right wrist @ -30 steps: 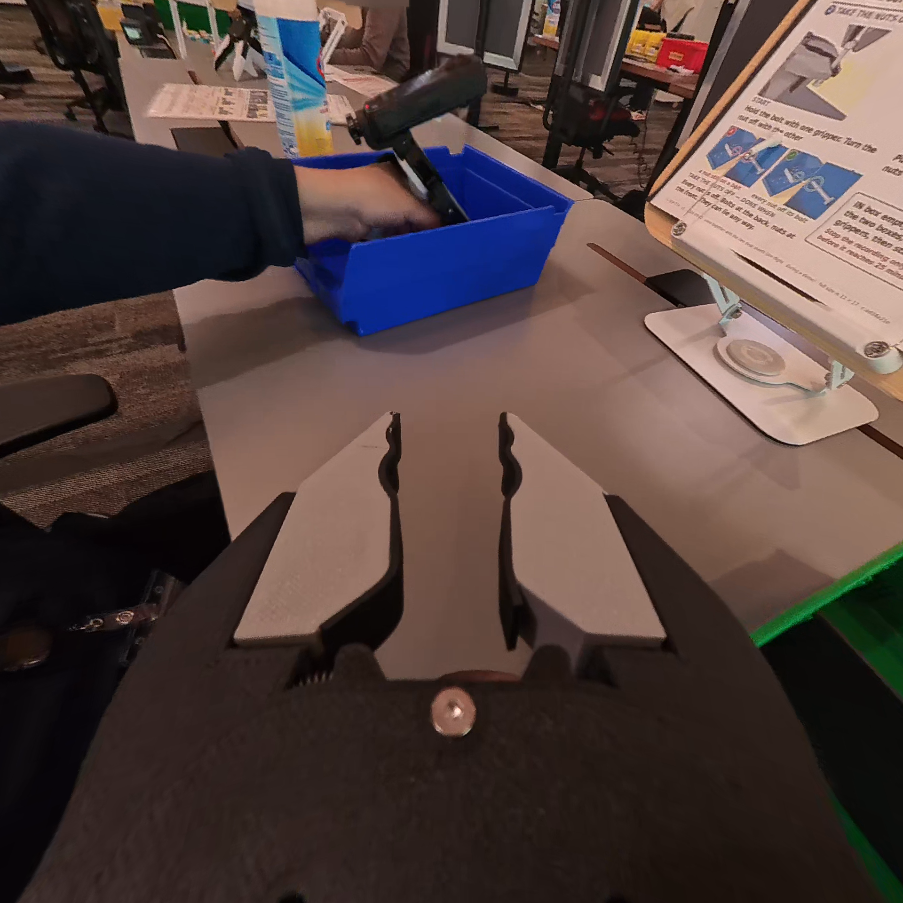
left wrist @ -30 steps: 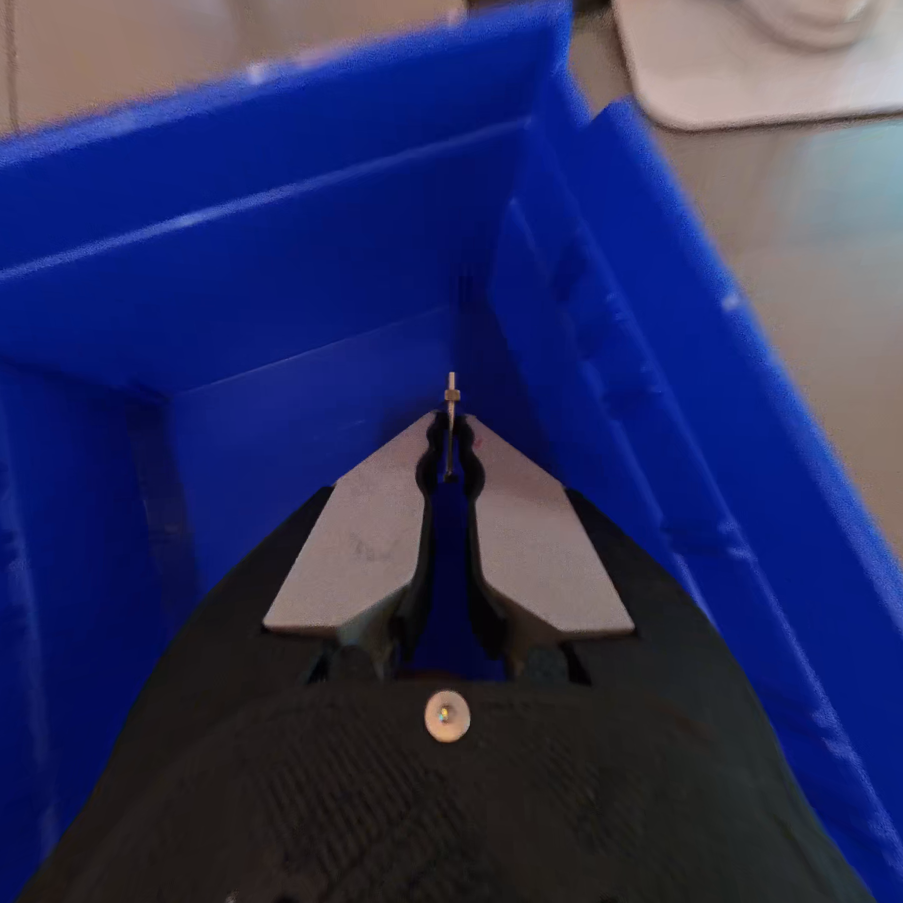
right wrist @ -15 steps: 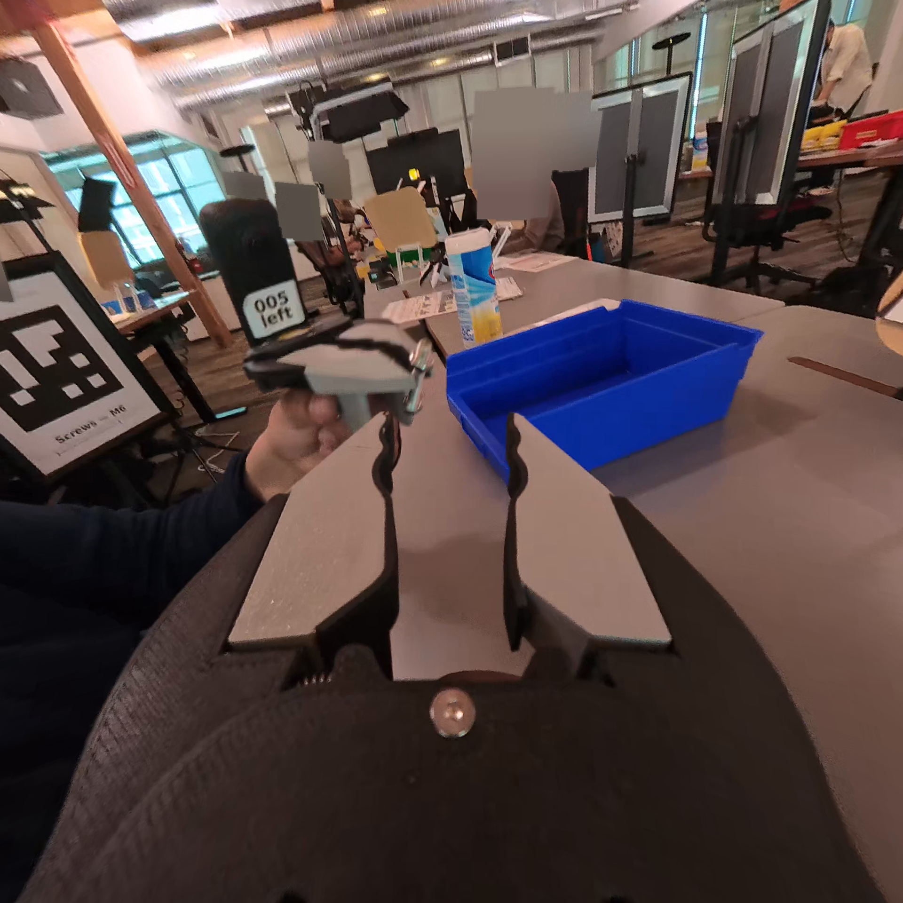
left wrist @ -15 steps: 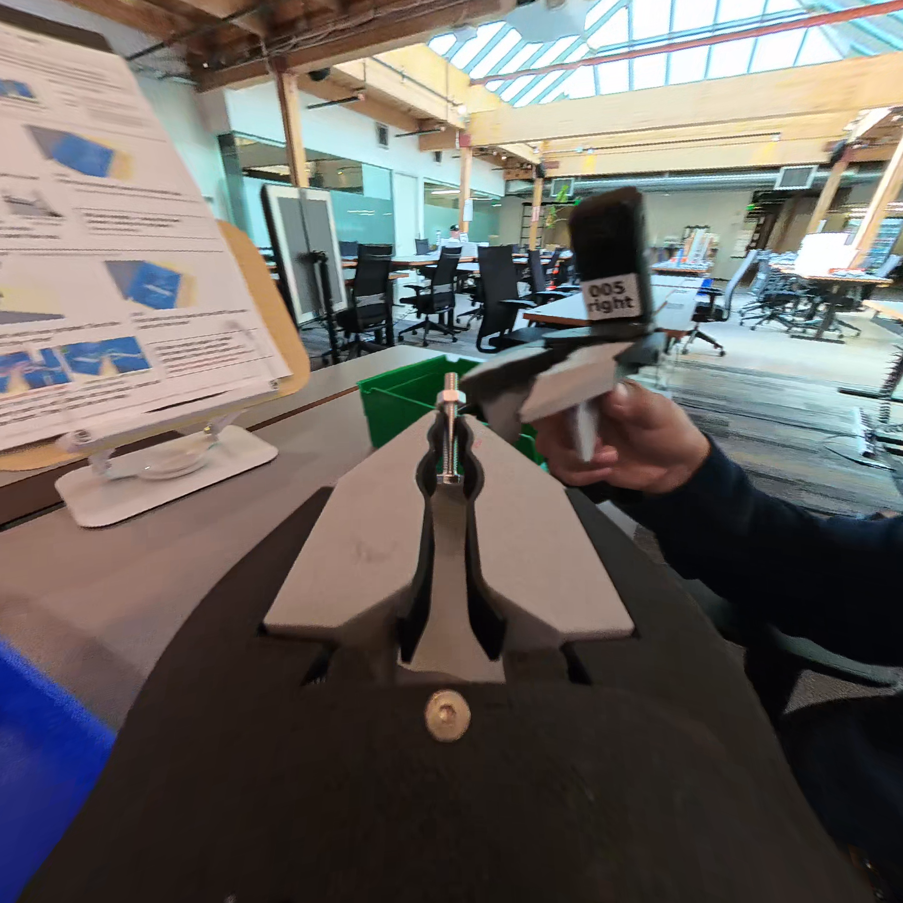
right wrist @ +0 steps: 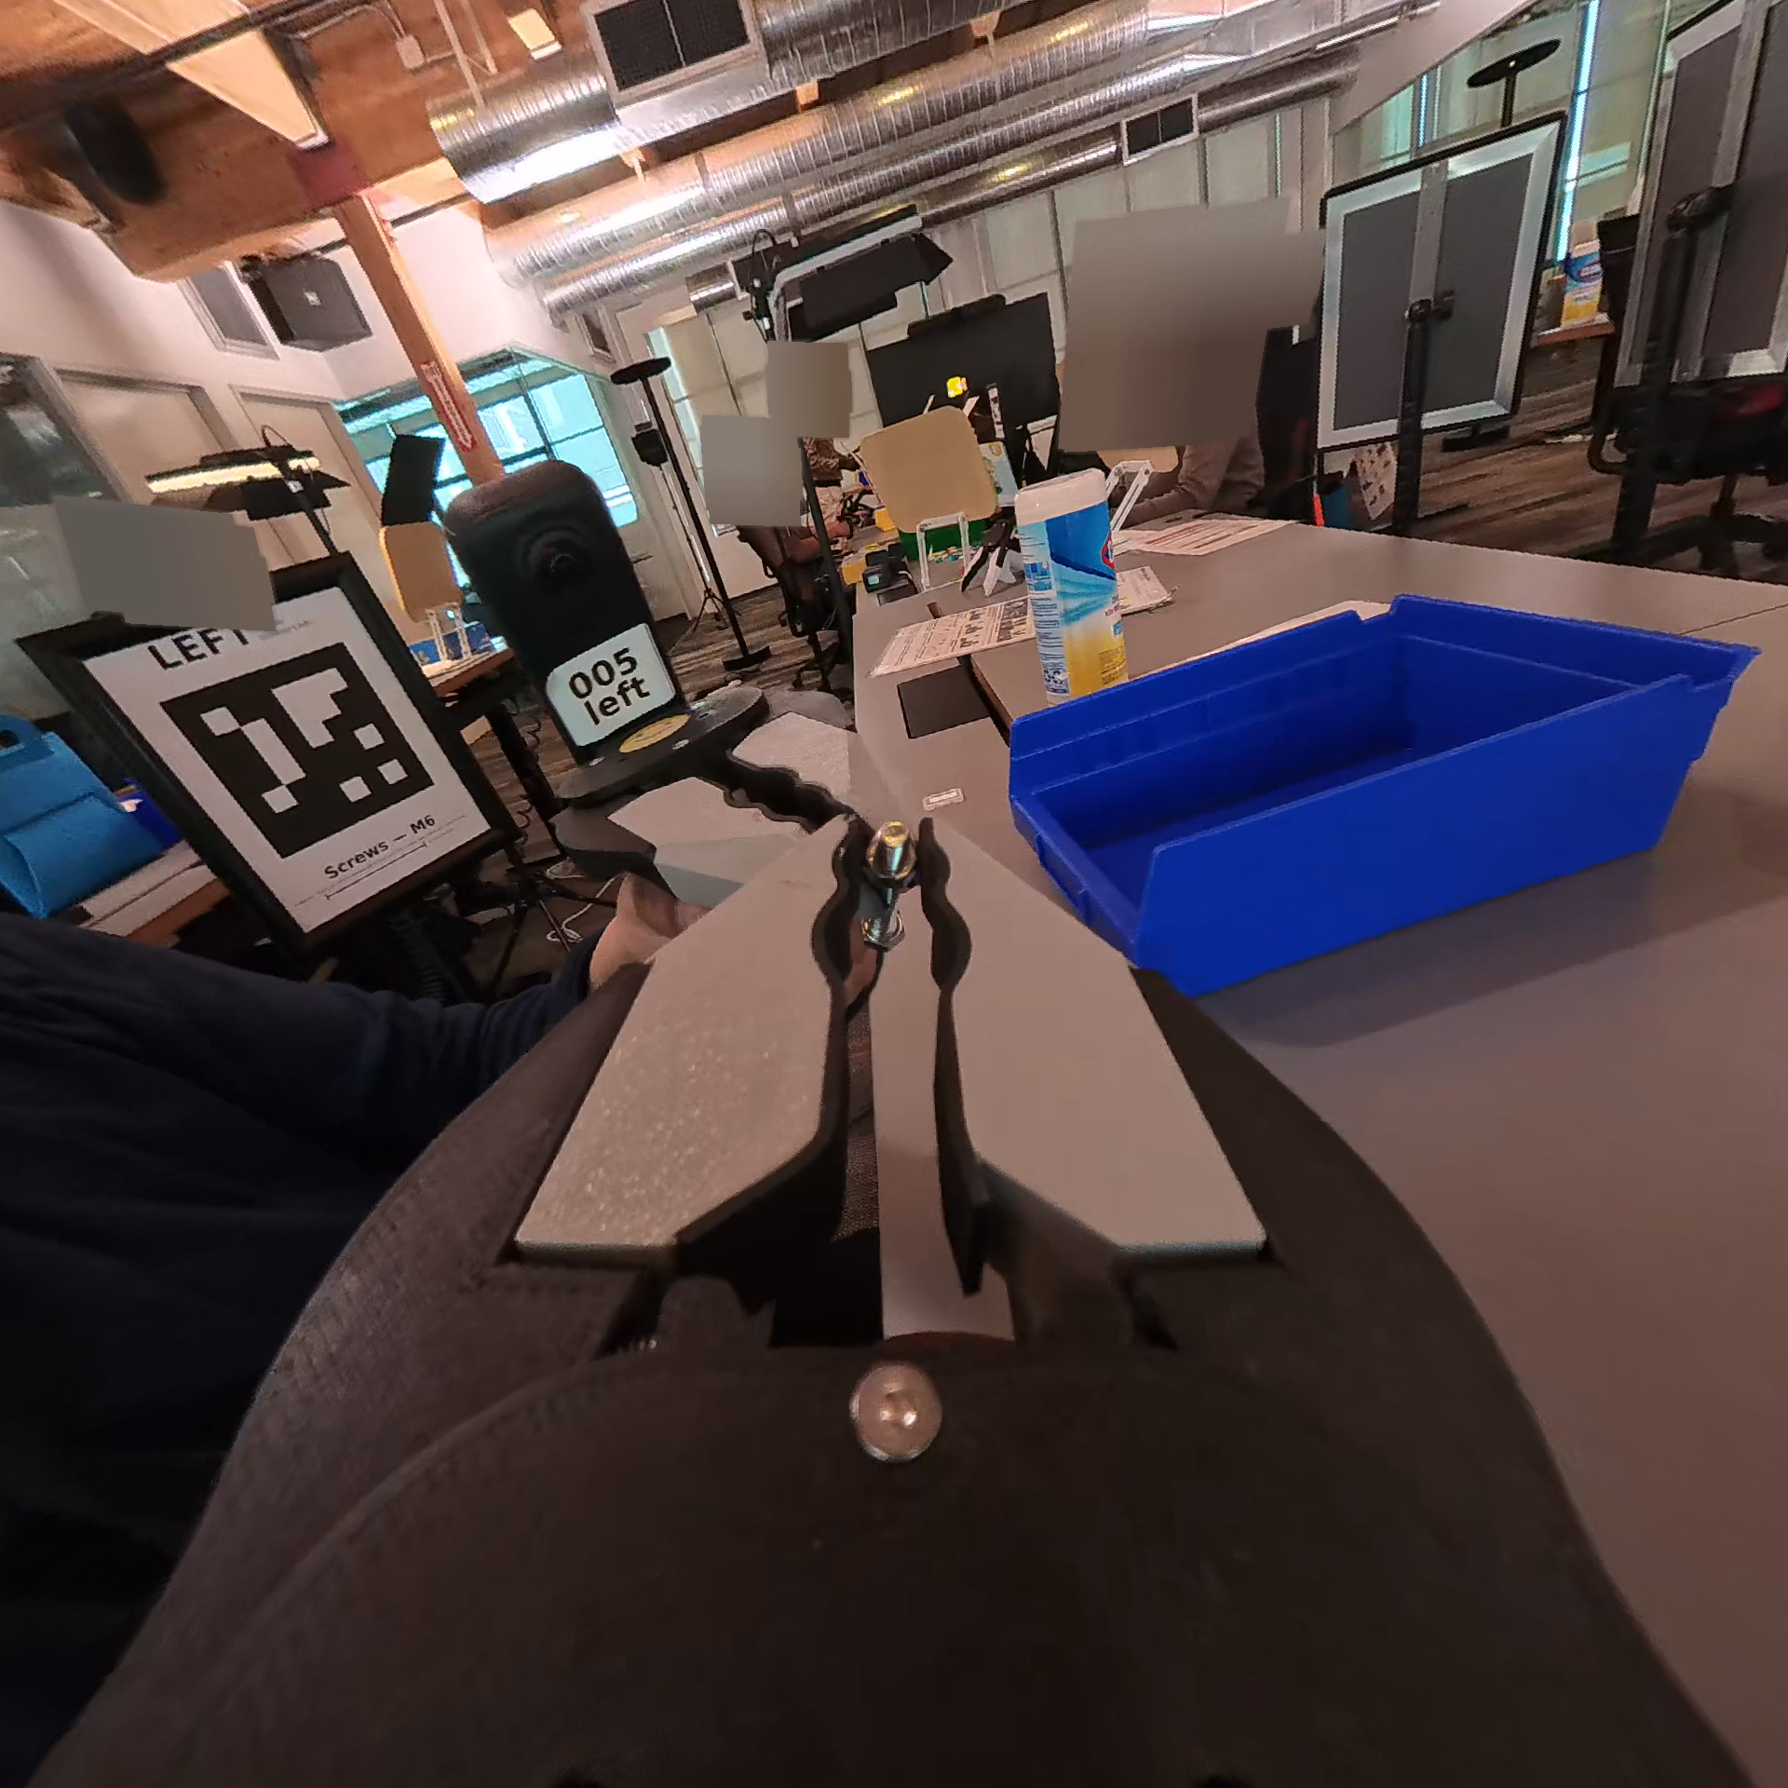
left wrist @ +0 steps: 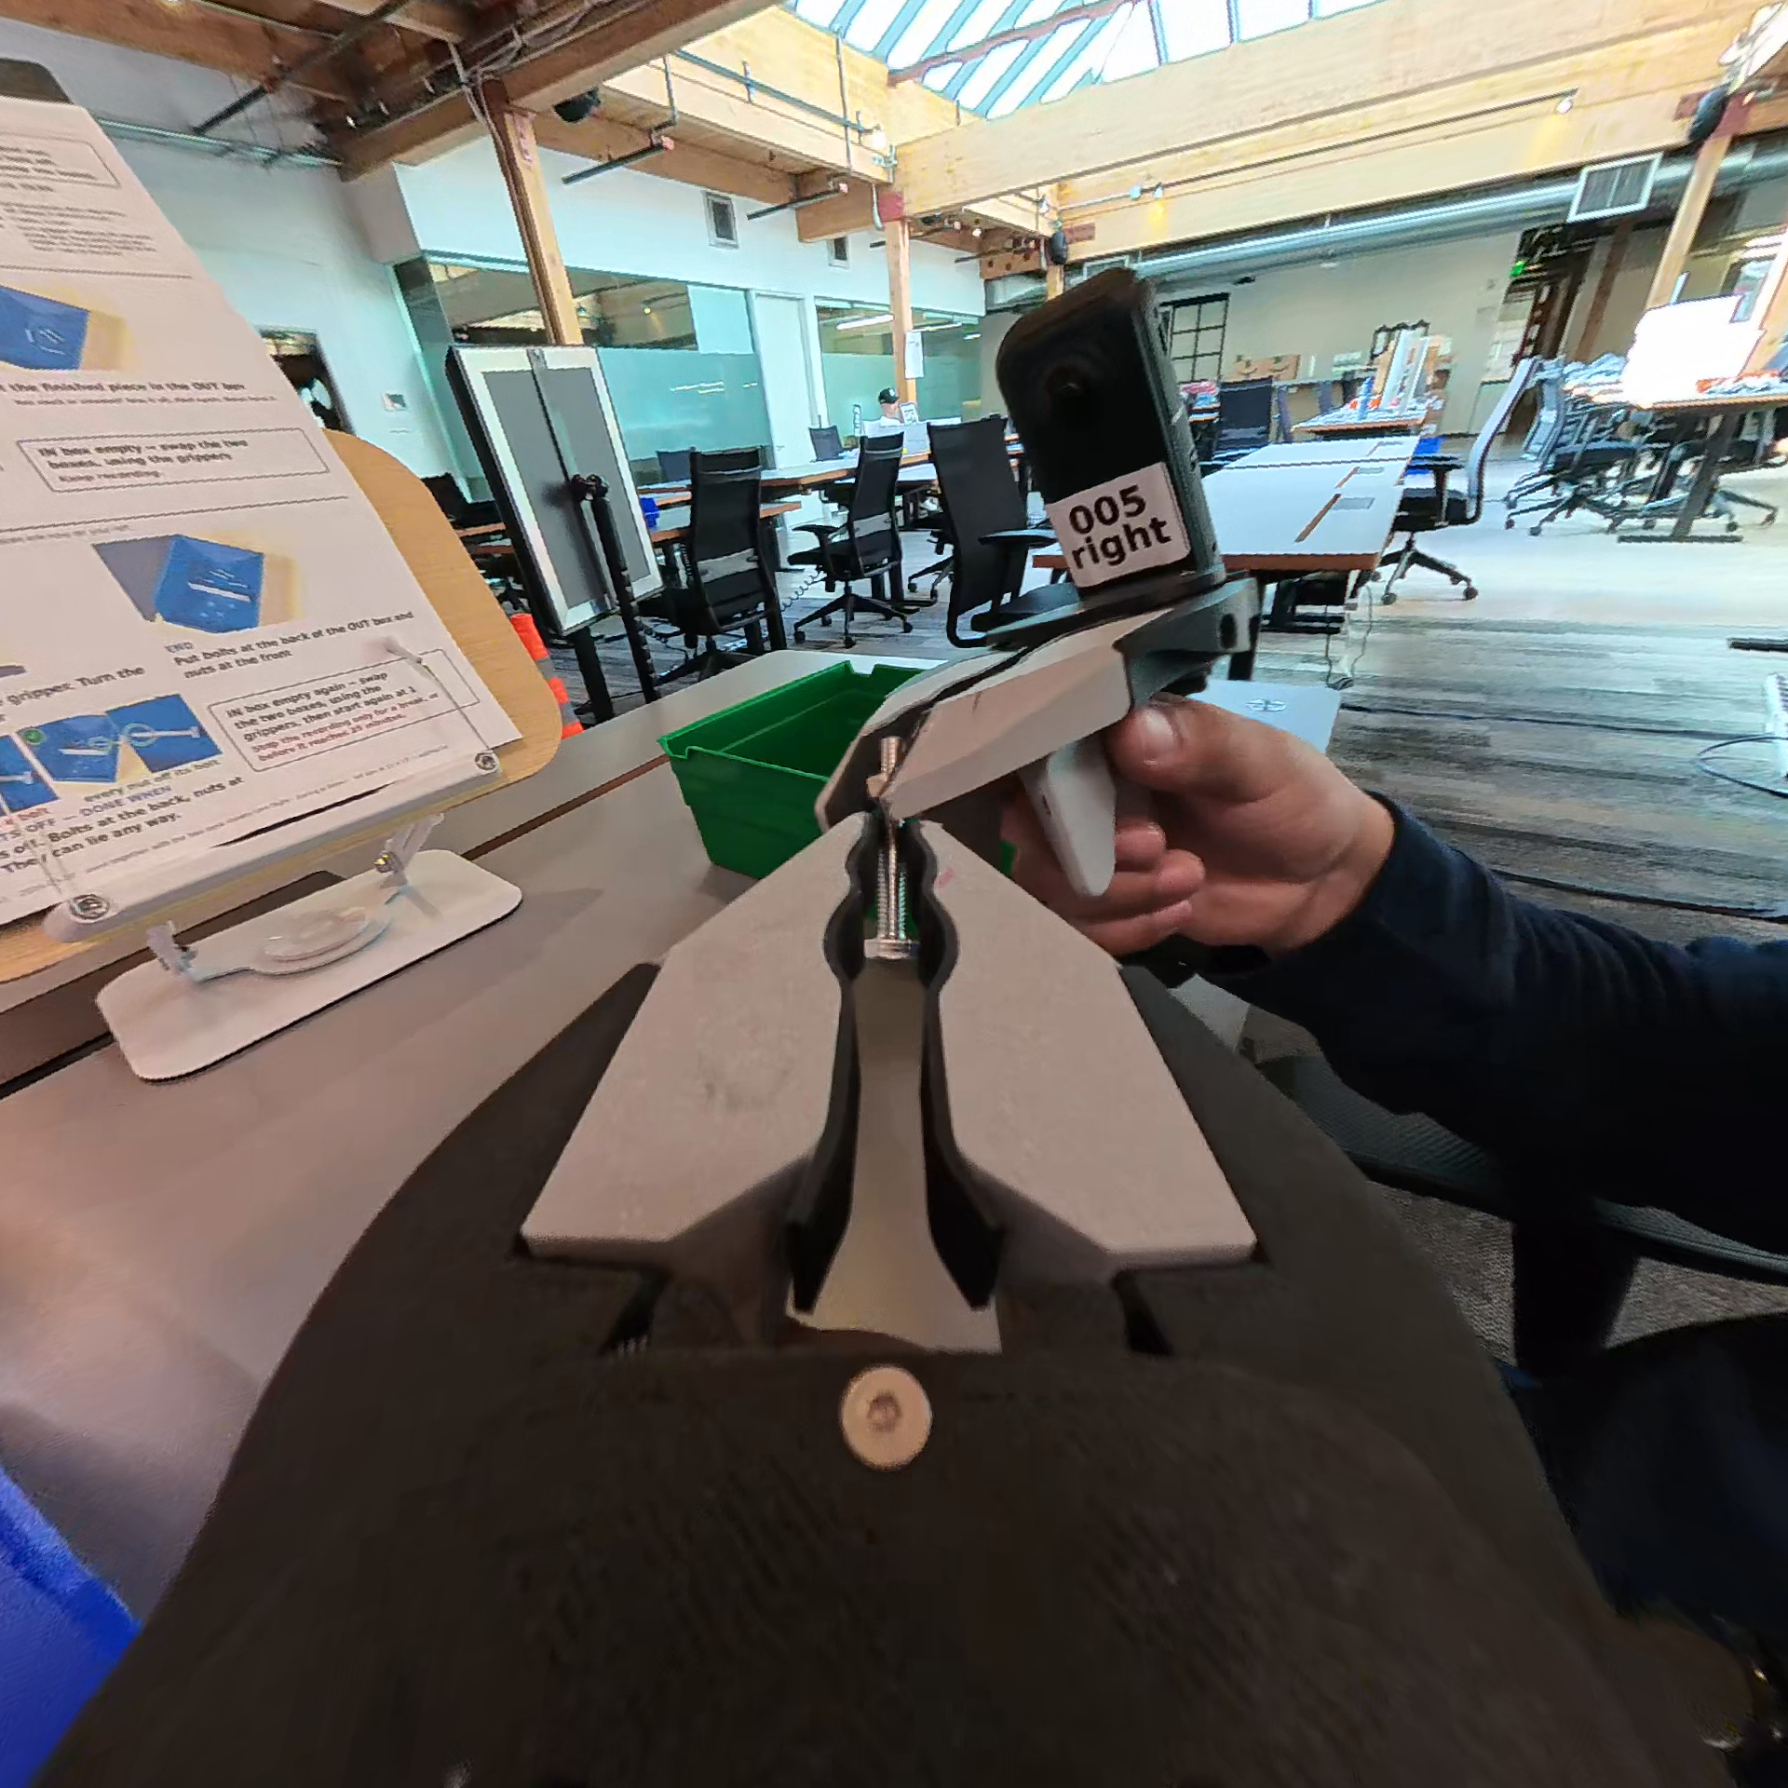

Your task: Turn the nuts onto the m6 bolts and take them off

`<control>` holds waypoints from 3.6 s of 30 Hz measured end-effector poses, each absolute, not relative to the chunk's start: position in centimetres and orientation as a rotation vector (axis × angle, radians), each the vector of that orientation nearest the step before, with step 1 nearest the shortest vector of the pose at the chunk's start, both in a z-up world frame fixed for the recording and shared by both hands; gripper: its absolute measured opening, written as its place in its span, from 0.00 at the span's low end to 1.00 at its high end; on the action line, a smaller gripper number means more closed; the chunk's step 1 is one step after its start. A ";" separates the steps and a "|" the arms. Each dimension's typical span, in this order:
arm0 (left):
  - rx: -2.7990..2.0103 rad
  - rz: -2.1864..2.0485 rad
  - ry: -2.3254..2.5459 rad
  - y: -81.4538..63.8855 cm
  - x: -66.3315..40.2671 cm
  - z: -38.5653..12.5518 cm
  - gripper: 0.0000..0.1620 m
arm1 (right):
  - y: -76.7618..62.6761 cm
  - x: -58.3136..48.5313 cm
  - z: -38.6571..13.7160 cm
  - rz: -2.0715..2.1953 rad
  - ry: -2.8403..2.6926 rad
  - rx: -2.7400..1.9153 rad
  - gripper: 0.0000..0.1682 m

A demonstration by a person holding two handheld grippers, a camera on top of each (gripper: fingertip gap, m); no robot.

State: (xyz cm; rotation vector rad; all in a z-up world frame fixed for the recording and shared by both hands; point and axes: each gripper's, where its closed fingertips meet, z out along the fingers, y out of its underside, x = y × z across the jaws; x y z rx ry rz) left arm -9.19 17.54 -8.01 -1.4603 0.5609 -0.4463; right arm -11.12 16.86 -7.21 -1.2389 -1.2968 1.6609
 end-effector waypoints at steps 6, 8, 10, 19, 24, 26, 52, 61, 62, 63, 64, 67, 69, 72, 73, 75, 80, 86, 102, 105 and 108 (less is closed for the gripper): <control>-1.502 -0.406 0.542 18.1 -9.8 -9.0 0.02 | 17.5 -11.8 -8.3 1.453 -1.326 -1.259 0.04; -1.528 -0.408 0.535 18.3 -10.0 -9.4 0.03 | 17.7 -11.9 -8.3 1.392 -1.326 -1.253 0.05; -1.572 -0.378 0.541 18.6 -10.3 -10.1 0.06 | 17.6 -11.7 -8.1 1.387 -1.325 -1.243 0.04; -1.574 -0.352 0.614 18.4 -9.2 -11.0 0.02 | 16.9 -11.6 -8.7 1.435 -1.373 -1.246 0.04; -1.567 -0.295 0.643 18.4 -9.3 -11.1 0.02 | 16.7 -11.5 -8.6 1.427 -1.386 -1.230 0.05; -1.567 -0.297 0.632 18.6 -9.3 -11.1 0.02 | 16.5 -11.6 -8.5 1.462 -1.383 -1.219 0.09; -1.491 -0.399 0.502 18.3 -11.6 -8.8 0.02 | 19.7 -9.9 -6.4 1.377 -1.218 -1.155 0.13; -1.466 -0.384 0.524 18.1 -9.6 -8.9 0.02 | 18.1 -11.4 -7.1 1.336 -1.256 -1.145 0.19; -1.453 -0.357 0.502 18.2 -10.6 -8.4 0.02 | 18.8 -10.9 -6.8 1.361 -1.228 -1.148 0.15; -1.451 -0.348 0.483 18.2 -11.4 -8.2 0.02 | 19.3 -10.4 -6.4 1.396 -1.203 -1.138 0.16; -1.460 -0.357 0.476 18.3 -12.0 -8.2 0.02 | 19.3 -10.0 -6.1 1.432 -1.193 -1.126 0.16; -1.469 -0.382 0.477 18.5 -12.0 -8.6 0.02 | 18.2 -10.4 -6.0 1.452 -1.222 -1.114 0.19; -1.477 -0.408 0.521 18.4 -10.5 -9.1 0.02 | 17.2 -11.2 -6.6 1.429 -1.263 -1.109 0.20; -1.488 -0.414 0.574 18.2 -8.6 -9.9 0.02 | 16.6 -11.7 -6.7 1.426 -1.274 -1.111 0.20; -1.479 -0.418 0.566 18.1 -8.6 -9.7 0.02 | 17.1 -11.7 -6.8 1.403 -1.268 -1.124 0.17; -1.466 -0.411 0.529 18.1 -9.7 -8.8 0.02 | 18.6 -11.1 -6.9 1.374 -1.241 -1.153 0.22; -1.443 -0.399 0.454 17.9 -12.8 -7.4 0.02 | 19.9 -9.5 -5.7 1.400 -1.175 -1.149 0.19; -1.489 -0.420 0.559 18.2 -8.9 -9.7 0.02 | 16.1 -11.3 -6.2 1.366 -1.282 -1.099 0.20; -1.481 -0.405 0.559 18.0 -8.9 -9.4 0.02 | 16.1 -11.3 -6.1 1.418 -1.265 -1.113 0.21; -1.482 -0.400 0.588 17.9 -7.6 -9.9 0.02 | 17.2 -11.6 -6.9 1.347 -1.258 -1.154 0.18; -1.460 -0.369 0.531 17.9 -10.0 -8.4 0.02 | 19.1 -10.1 -6.2 1.367 -1.209 -1.164 0.21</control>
